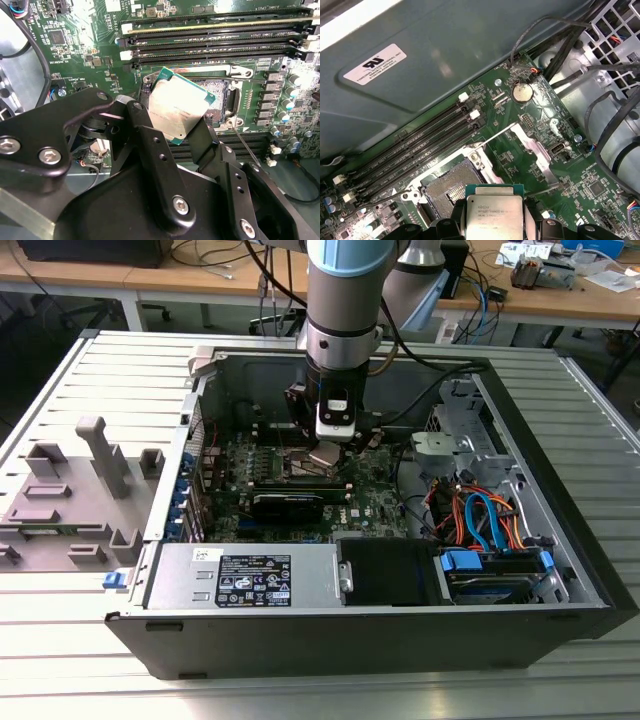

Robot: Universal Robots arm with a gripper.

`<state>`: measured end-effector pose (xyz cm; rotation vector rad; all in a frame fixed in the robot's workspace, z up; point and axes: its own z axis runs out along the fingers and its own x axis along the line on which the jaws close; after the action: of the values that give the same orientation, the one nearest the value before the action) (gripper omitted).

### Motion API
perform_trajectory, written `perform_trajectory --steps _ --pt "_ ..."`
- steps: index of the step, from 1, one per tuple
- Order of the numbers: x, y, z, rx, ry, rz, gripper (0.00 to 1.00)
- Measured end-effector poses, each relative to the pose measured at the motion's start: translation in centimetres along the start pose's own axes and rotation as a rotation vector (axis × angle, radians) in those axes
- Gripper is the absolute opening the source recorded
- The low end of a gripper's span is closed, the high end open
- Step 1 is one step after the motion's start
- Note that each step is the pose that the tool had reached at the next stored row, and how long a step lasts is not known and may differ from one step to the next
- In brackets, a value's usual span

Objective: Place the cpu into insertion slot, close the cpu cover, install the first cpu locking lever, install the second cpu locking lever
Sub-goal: 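Place the cpu into insertion slot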

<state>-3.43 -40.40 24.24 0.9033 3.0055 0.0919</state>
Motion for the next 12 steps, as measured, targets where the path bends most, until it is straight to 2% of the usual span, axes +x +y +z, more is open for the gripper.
perform_trajectory --steps 12 --pt "0.0 0.0 0.0 -0.0003 -0.0009 0.016 0.55"
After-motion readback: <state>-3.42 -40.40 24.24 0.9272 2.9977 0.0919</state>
